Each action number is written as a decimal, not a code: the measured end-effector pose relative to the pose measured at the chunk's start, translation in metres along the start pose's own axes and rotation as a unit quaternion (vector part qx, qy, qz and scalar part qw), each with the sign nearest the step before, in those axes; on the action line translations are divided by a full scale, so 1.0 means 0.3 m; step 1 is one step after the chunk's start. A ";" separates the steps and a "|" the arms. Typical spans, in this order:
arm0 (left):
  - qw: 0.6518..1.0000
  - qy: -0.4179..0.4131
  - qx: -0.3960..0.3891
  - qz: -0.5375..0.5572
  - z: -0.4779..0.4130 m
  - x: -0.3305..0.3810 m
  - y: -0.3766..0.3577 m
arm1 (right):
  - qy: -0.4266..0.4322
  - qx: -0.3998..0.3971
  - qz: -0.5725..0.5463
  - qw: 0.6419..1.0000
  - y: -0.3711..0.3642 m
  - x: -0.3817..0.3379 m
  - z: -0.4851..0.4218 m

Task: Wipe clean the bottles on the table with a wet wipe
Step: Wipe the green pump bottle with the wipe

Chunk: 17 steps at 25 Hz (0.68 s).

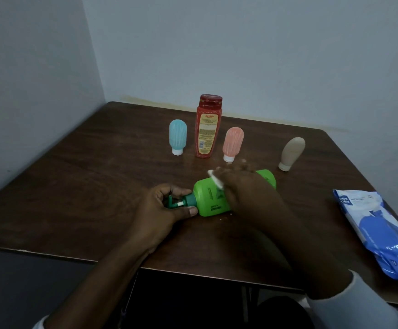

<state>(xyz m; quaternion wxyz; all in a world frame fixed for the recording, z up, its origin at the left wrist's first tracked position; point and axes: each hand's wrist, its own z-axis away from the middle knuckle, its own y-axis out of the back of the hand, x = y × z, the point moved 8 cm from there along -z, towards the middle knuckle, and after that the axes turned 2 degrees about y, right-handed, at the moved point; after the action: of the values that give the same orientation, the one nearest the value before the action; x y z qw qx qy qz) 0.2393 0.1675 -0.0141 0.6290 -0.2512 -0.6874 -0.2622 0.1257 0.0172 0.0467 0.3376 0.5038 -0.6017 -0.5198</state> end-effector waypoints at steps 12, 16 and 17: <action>1.000 0.007 0.000 -0.003 -0.010 -0.006 0.001 | -0.079 0.010 -0.040 0.996 0.021 0.047 0.029; 1.000 0.005 -0.005 -0.004 -0.006 -0.007 0.000 | 0.034 0.000 -0.018 0.999 -0.020 -0.142 0.015; 1.000 0.005 -0.006 -0.004 -0.004 -0.005 -0.003 | 0.028 0.002 -0.026 0.999 -0.012 -0.121 0.014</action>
<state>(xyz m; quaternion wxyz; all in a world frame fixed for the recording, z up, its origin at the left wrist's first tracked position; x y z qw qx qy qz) 0.2399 0.1661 -0.0157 0.6297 -0.2509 -0.6837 -0.2704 0.1324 0.0535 0.0466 0.3394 0.5345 -0.5797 -0.5128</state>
